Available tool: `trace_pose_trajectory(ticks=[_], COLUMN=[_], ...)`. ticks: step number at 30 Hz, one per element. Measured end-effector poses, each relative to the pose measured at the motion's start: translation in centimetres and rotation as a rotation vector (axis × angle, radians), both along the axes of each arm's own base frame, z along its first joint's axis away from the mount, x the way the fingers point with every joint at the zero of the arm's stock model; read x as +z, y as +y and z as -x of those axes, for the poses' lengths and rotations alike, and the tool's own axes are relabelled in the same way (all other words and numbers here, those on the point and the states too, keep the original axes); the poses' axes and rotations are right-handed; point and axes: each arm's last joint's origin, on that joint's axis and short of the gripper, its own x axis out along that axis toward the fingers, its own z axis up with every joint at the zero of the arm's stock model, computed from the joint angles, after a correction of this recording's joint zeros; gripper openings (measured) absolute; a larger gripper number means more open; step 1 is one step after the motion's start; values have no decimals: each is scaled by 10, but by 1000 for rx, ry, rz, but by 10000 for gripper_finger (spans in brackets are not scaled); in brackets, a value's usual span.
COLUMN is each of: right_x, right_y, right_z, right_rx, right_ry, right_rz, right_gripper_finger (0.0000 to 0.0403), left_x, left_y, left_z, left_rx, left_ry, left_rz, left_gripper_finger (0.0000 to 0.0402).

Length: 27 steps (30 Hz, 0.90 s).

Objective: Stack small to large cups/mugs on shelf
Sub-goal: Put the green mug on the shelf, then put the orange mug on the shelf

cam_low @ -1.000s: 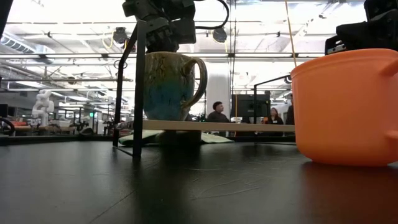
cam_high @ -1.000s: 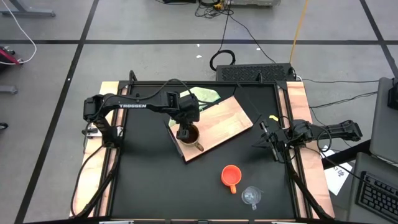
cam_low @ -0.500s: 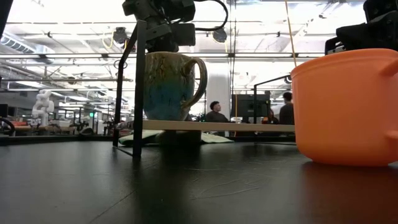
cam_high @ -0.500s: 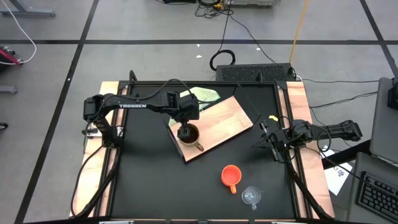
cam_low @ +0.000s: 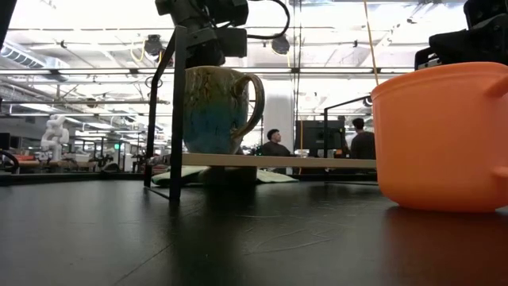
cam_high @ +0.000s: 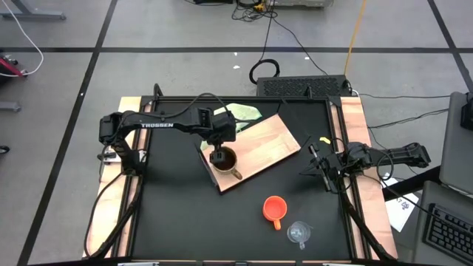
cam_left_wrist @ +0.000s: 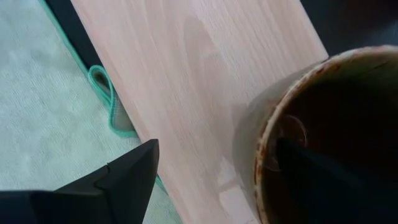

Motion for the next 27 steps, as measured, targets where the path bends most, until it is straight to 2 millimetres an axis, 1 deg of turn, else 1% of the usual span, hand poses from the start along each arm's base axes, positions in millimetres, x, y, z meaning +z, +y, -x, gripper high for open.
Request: trace_pose_trajectory(ticks=[5,17,24,27], right_x=[0,0,0,0], right_y=[0,0,0,0], right_z=[0,0,0,0], right_rx=[-1,-1,0,0], right_ry=[-2,-2,-1,-1], right_rz=[4,5,2,1], right_gripper_finger=[0,0,0,0], left_x=[11,43,53,54], left_y=[-3,-13,-13,-12], left_z=[-3,-1,1,1], left_rx=[-4,-11,13,17], left_ry=[-26,-11,-2,3], left_rz=[1,6,-17,-24], left_gripper_finger=[322,321,322,322])
